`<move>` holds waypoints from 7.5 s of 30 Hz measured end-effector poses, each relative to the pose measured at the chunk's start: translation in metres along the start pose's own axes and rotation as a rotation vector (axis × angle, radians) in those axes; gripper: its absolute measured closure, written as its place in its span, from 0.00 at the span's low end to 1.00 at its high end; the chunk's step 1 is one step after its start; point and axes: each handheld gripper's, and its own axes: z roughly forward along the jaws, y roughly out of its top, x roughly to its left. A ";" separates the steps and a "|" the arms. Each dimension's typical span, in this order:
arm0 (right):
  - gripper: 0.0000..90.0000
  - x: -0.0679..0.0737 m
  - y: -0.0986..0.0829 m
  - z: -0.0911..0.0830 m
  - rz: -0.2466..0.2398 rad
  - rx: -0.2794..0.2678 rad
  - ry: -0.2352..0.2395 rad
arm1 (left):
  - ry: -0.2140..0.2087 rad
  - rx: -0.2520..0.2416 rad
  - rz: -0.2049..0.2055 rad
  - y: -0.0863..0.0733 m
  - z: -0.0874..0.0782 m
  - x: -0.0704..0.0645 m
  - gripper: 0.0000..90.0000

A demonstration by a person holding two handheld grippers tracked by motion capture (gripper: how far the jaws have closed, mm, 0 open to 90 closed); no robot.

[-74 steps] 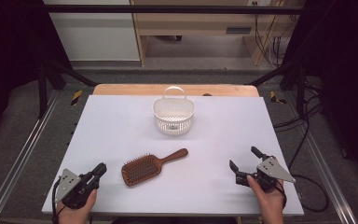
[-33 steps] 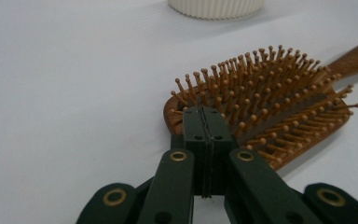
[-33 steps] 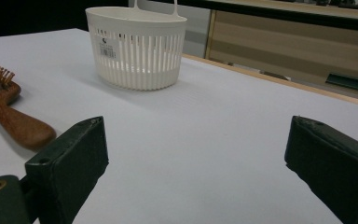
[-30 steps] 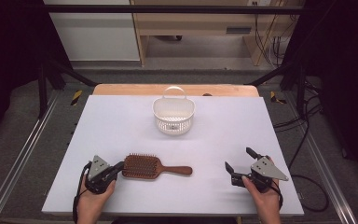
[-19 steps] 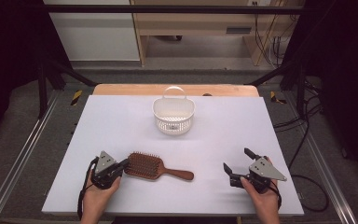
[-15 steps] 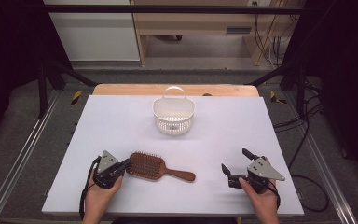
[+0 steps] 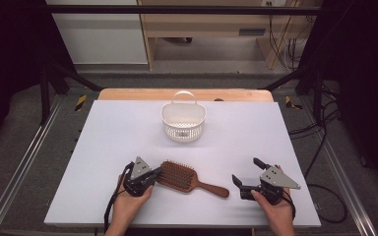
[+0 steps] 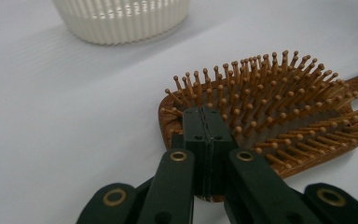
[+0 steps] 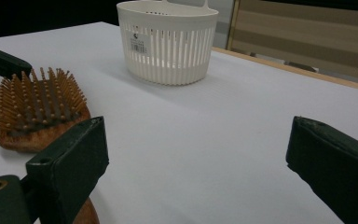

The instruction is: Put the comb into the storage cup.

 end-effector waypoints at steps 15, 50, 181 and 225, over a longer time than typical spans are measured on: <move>0.09 0.004 0.004 0.001 0.015 0.021 -0.015 | -0.017 -0.012 0.013 0.003 0.010 -0.009 1.00; 0.12 0.053 0.041 0.028 -0.076 0.390 0.140 | 0.304 -0.337 -0.163 -0.053 -0.094 0.059 0.16; 0.81 0.094 0.050 0.073 -0.145 0.124 0.274 | -0.296 -0.398 -0.313 0.065 -0.028 -0.006 0.11; 0.32 0.094 0.058 0.060 -0.004 0.009 0.079 | -0.243 -0.485 -0.464 0.103 -0.030 -0.002 0.57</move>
